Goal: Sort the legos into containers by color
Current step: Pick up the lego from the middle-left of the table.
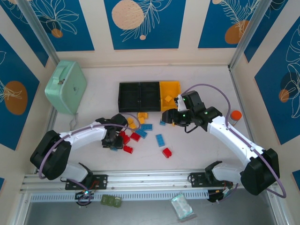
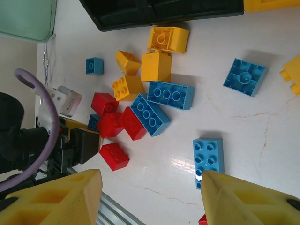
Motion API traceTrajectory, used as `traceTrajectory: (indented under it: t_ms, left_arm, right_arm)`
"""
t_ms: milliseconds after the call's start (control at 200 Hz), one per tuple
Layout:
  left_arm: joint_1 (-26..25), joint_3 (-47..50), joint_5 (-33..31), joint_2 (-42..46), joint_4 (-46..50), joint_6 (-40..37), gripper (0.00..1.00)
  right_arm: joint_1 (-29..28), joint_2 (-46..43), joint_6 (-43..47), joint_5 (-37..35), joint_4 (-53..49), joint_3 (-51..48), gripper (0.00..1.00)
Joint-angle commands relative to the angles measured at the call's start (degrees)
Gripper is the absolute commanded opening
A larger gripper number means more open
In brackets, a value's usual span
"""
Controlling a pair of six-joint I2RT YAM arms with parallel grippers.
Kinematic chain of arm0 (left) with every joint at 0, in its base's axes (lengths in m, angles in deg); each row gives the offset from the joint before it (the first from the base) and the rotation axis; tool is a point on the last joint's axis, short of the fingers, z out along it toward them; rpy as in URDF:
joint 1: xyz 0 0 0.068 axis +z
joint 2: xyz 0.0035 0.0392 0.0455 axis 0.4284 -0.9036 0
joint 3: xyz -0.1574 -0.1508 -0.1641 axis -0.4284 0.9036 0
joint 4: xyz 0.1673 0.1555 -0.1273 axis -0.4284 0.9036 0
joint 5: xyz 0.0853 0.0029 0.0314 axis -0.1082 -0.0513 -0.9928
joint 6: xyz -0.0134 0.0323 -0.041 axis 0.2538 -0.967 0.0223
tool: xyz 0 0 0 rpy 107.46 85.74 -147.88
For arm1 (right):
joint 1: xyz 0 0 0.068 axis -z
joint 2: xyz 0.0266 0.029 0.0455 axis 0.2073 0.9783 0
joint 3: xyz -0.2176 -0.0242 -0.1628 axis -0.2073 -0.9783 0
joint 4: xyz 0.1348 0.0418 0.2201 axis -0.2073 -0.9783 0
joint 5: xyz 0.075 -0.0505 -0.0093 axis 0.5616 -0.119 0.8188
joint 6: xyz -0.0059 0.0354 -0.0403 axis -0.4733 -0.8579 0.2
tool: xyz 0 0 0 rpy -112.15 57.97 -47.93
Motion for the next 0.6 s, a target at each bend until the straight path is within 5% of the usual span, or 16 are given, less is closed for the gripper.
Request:
traceTrajectory:
  t_ms: [0,75,215,590]
  left_arm:
    - [-0.3,1.3,-2.3,-1.1,1.2,0.2,0.43]
    - [-0.3,1.1,-2.0,-2.5,1.1,0.0,0.31]
    - [-0.3,0.6,-1.8,-1.5,2.0,-0.1,0.24]
    - [-0.1,-5.3,-3.1,6.7,9.2,0.1,0.17]
  right_arm:
    - [-0.7,-1.1,-0.9,0.5,0.3,-0.5,0.58]
    - [-0.8,-1.2,-1.0,0.3,0.1,-0.5,0.58]
    - [-1.1,-1.6,-1.3,-0.1,0.2,-0.9,0.58]
    - [-1.9,-1.2,-1.7,-0.1,0.4,-0.7,0.58]
